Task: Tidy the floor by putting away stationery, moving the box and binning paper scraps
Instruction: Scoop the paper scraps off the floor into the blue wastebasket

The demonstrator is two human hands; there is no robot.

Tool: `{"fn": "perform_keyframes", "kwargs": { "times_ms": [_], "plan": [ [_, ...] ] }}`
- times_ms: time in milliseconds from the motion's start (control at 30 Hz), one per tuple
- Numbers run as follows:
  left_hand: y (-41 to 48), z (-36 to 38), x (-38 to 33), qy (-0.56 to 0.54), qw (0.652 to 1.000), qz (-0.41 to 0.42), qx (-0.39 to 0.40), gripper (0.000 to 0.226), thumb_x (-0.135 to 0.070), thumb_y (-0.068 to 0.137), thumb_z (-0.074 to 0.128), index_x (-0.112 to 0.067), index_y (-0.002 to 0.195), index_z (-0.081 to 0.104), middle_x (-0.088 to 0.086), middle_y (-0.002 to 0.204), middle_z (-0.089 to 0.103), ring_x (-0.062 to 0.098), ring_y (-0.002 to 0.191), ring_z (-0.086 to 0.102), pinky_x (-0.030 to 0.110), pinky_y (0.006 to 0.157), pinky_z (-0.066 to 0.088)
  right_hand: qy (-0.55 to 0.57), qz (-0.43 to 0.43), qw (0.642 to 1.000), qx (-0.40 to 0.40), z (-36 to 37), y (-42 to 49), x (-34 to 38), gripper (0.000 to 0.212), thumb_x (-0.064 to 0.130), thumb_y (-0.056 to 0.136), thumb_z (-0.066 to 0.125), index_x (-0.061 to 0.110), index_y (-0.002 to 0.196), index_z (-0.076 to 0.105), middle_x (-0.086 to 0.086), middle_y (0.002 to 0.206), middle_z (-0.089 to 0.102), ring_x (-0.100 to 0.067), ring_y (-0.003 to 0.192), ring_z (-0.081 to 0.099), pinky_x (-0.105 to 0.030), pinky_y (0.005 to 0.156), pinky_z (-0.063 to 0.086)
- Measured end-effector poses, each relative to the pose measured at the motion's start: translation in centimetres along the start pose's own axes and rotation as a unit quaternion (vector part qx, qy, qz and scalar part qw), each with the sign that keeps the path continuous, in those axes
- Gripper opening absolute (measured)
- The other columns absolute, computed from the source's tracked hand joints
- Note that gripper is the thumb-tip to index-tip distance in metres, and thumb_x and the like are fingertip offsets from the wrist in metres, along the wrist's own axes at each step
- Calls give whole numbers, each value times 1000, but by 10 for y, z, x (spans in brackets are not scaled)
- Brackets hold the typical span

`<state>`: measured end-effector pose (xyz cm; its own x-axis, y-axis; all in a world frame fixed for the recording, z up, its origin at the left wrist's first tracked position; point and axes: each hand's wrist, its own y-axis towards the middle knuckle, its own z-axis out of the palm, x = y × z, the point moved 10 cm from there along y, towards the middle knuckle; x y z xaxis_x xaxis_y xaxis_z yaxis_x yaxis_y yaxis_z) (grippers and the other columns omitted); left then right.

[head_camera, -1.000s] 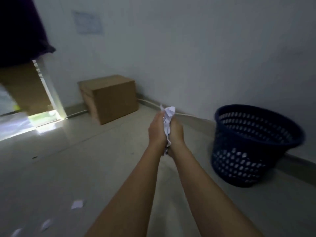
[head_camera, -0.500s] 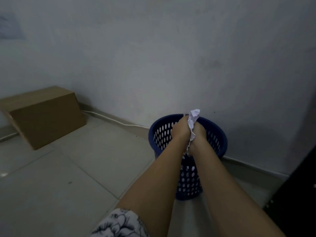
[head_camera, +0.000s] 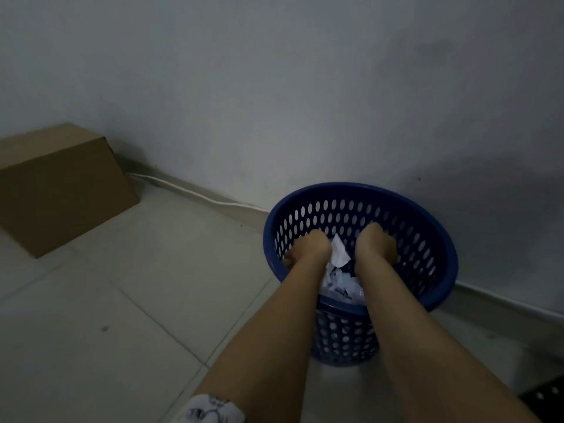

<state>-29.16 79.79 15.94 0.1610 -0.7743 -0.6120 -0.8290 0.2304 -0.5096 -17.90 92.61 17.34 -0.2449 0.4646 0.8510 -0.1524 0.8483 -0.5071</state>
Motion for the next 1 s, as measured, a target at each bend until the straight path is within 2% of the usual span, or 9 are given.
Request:
{"fn": "perform_keyframes", "kwargs": {
  "times_ms": [133, 267, 367, 500, 567, 633, 733, 867, 1000],
  "plan": [
    [-8, -16, -9, -65, 996, 40, -38, 37, -10, 100, 34, 7, 130, 46, 22, 137, 48, 34, 126, 46, 40, 108, 38, -59, -62, 996, -22, 11, 7, 8, 36, 22, 97, 43, -4, 115, 60, -21, 124, 58, -32, 111, 56, -46, 94, 48],
    [-23, -39, -18, -153, 977, 110, -99, 31, -4, 97, 37, 9, 118, 56, 25, 123, 59, 35, 113, 57, 40, 94, 47, -83, -130, 988, -21, 18, -1, 18, 22, 18, 91, 44, 5, 83, 59, -17, 109, 59, -29, 107, 54, -38, 75, 49],
    [-40, -65, -21, -201, 958, 157, -132, 31, -4, 96, 37, 8, 117, 55, 25, 121, 58, 34, 108, 58, 41, 89, 47, -103, -181, 978, -24, 18, -19, 33, 21, 17, 92, 42, 10, 75, 55, -14, 103, 56, -25, 99, 52, -35, 71, 48],
    [-72, -115, -10, -210, 935, 220, -181, 35, -11, 96, 39, 1, 128, 49, 17, 132, 51, 30, 121, 49, 37, 103, 41, -120, -273, 955, 4, 31, -69, 56, 20, 16, 95, 41, 13, 87, 59, -14, 102, 53, -25, 85, 54, -34, 68, 48],
    [-86, -147, 8, -202, 927, 237, -209, 38, -11, 95, 41, 1, 132, 46, 16, 135, 48, 29, 124, 46, 35, 105, 38, -122, -318, 940, 23, 44, -110, 61, 25, 14, 95, 41, 8, 110, 60, -14, 116, 56, -29, 102, 56, -41, 83, 50],
    [-99, -184, 38, -177, 922, 244, -244, 39, -11, 95, 44, 1, 131, 46, 17, 135, 48, 29, 126, 44, 33, 106, 35, -133, -369, 918, 52, 62, -161, 59, 37, 13, 95, 42, -2, 127, 52, -19, 132, 51, -35, 120, 49, -47, 100, 44],
    [-121, -240, 104, -121, 921, 221, -296, 40, -13, 94, 46, 2, 132, 45, 19, 136, 47, 31, 128, 41, 34, 108, 30, -160, -449, 871, 117, 98, -245, 38, 42, 12, 95, 42, -2, 134, 46, -19, 142, 40, -33, 131, 39, -44, 111, 33],
    [-164, -315, 234, -67, 918, 157, -359, 44, -15, 95, 46, 1, 136, 41, 18, 140, 44, 30, 131, 38, 33, 109, 29, -198, -471, 833, 211, 147, -356, -40, 43, 10, 93, 44, -2, 134, 46, -22, 142, 40, -33, 132, 39, -40, 110, 34],
    [-207, -369, 394, -42, 917, 39, -395, 46, -16, 94, 47, 0, 137, 40, 19, 140, 44, 33, 130, 38, 34, 108, 29, -259, -441, 801, 312, 189, -450, -154, 42, 13, 94, 44, -1, 134, 46, -20, 143, 39, -34, 127, 44, -40, 107, 37]
  ]
}}
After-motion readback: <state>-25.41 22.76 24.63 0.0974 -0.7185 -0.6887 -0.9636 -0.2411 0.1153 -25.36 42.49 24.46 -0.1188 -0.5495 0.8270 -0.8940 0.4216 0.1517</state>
